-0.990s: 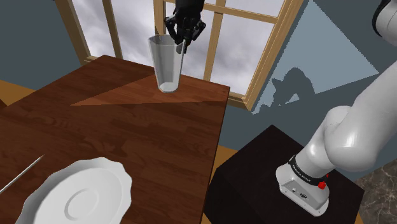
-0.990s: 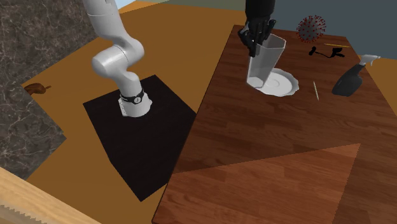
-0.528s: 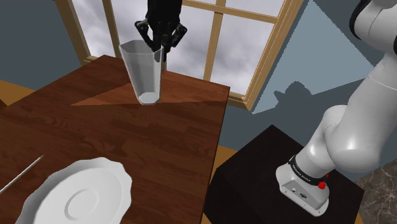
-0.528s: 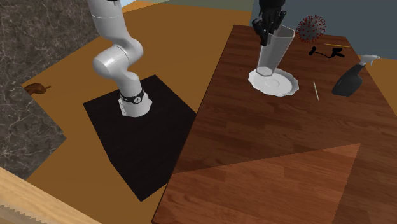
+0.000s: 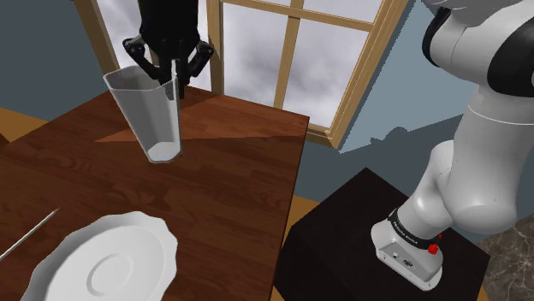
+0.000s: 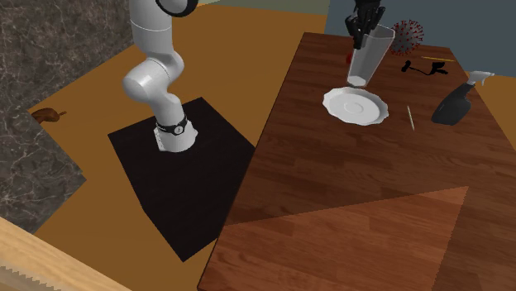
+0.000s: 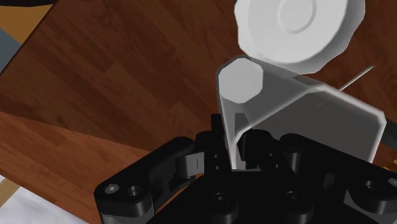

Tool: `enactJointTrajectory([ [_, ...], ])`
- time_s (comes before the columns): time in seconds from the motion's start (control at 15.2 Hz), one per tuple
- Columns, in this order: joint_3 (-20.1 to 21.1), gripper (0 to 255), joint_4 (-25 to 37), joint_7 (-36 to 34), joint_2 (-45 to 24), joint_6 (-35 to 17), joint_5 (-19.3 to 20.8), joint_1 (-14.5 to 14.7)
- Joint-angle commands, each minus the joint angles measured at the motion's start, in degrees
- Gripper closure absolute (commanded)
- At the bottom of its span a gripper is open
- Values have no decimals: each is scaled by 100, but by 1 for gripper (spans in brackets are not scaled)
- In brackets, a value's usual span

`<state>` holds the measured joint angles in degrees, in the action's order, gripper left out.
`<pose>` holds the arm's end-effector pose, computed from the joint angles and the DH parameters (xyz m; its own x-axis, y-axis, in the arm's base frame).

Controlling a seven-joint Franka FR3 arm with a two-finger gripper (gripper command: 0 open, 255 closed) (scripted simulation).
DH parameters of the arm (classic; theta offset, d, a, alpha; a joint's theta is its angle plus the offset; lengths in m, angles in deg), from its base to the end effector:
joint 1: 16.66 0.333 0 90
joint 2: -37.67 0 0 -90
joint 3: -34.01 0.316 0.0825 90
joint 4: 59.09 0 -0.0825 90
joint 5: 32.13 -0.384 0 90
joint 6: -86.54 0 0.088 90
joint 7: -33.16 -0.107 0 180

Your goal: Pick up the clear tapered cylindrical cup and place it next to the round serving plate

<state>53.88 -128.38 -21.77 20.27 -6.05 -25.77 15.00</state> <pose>0.4409 0.4731 0.6260 0.9935 -0.0850 0.0759 -0.0778 -0.9927 -0.0926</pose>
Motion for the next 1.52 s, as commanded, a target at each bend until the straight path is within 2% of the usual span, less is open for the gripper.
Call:
enactJointTrajectory([
  [0.0, 11, 255, -74, -70, -40, -116, 25, 41],
  [0.66, -3, 255, -1184, -60, 193, -1003, -55, -72],
  [1.45, -25, 255, -2159, -83, 228, -1942, -52, -126],
])
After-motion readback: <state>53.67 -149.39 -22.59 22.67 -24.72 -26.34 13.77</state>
